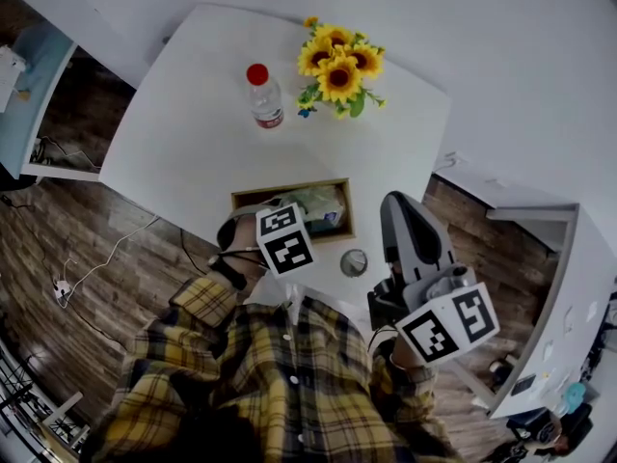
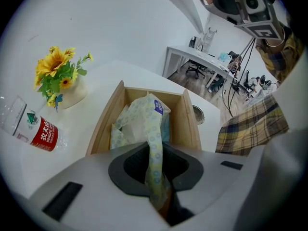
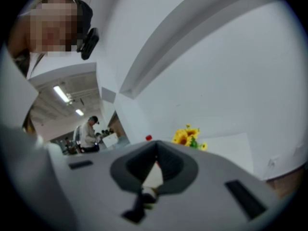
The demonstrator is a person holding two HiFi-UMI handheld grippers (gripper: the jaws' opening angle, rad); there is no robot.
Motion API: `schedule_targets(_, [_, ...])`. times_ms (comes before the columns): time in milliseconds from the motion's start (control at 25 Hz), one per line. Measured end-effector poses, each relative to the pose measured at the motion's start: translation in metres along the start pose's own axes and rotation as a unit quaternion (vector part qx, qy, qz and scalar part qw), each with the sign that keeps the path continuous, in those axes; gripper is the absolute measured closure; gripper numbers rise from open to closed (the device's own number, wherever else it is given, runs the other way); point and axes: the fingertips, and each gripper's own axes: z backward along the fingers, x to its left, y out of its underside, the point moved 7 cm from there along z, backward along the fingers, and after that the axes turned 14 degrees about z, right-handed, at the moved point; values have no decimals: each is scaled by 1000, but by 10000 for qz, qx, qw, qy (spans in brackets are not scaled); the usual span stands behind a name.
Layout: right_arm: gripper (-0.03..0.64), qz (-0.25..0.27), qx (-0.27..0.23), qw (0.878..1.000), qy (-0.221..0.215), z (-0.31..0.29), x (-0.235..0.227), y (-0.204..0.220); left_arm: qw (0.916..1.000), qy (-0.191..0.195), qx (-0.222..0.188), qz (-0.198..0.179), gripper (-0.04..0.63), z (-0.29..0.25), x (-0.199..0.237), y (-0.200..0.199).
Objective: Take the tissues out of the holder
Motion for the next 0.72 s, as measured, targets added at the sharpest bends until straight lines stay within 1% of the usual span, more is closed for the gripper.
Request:
schedule_targets(160, [606, 51, -22, 10000, -14, 1, 4, -3, 10000, -45, -24, 11, 534, 6, -2, 1])
schedule_targets(400, [606, 144, -54, 9998, -88, 2, 8, -8, 9997, -157, -166, 1, 534, 18, -4, 2])
schedule_targets(720, [606, 344, -168, 9987, -327, -9, 15, -24, 9978, -315, -568, 131, 534, 44, -5, 1])
